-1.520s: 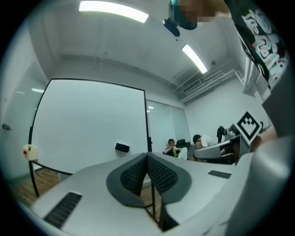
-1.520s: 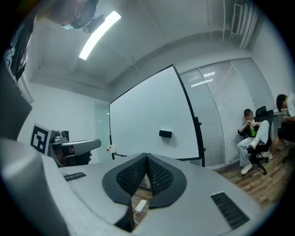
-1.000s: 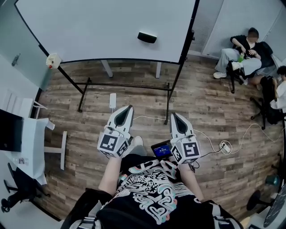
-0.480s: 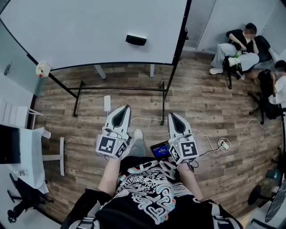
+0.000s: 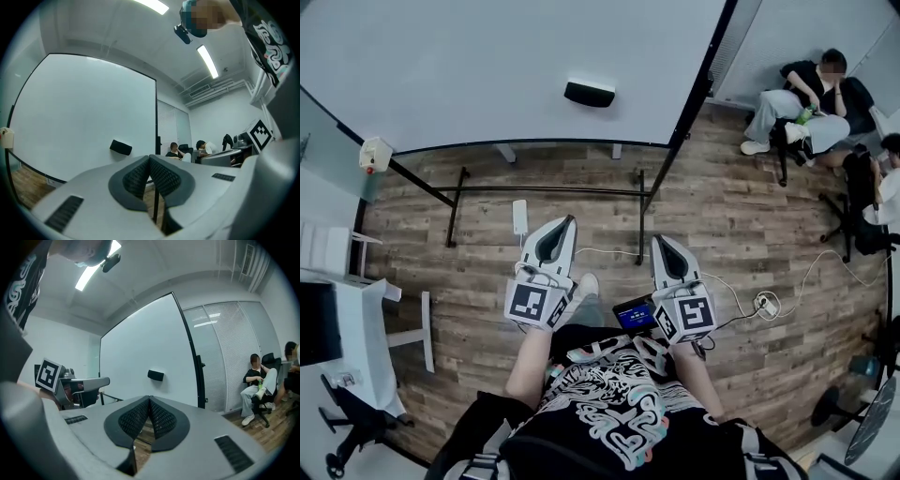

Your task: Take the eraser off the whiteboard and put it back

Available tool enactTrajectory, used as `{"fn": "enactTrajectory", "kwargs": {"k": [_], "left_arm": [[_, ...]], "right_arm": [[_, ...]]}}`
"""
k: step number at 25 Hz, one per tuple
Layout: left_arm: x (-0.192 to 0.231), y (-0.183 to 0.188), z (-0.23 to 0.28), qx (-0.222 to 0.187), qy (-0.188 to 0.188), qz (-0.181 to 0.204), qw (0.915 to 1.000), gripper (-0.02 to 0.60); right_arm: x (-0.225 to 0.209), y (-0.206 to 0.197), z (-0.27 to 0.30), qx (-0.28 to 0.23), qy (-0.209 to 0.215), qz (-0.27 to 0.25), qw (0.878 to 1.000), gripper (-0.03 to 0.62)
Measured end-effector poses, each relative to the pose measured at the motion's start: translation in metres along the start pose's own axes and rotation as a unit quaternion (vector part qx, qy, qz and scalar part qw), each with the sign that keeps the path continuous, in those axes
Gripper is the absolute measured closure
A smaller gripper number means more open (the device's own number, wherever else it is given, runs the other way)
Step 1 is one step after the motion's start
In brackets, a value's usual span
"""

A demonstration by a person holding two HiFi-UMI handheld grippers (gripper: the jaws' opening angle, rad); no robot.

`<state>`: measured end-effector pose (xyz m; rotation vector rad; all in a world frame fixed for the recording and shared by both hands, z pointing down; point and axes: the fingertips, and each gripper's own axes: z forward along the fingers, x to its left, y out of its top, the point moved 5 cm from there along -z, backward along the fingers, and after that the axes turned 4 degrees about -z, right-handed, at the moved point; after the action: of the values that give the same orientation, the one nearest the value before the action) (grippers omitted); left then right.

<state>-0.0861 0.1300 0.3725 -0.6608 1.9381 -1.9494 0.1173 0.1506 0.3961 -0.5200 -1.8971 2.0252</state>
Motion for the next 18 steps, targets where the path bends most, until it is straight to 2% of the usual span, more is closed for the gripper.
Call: {"fn": "enactTrajectory", "kwargs": {"k": [10, 18], "left_arm": [[0.065, 0.002, 0.061, 0.016, -0.017, 0.013, 0.9996, 0.578], [0.109, -0.001, 0.092, 0.024, -0.018, 0.011, 0.9995, 0.578]], "right_arm": [[-0.008, 0.005, 0.080, -0.002, -0.009, -0.010, 1.000, 0.565], [-0.018, 0.001, 0.131, 0.017, -0.018, -0.001, 1.000, 0.565]]}}
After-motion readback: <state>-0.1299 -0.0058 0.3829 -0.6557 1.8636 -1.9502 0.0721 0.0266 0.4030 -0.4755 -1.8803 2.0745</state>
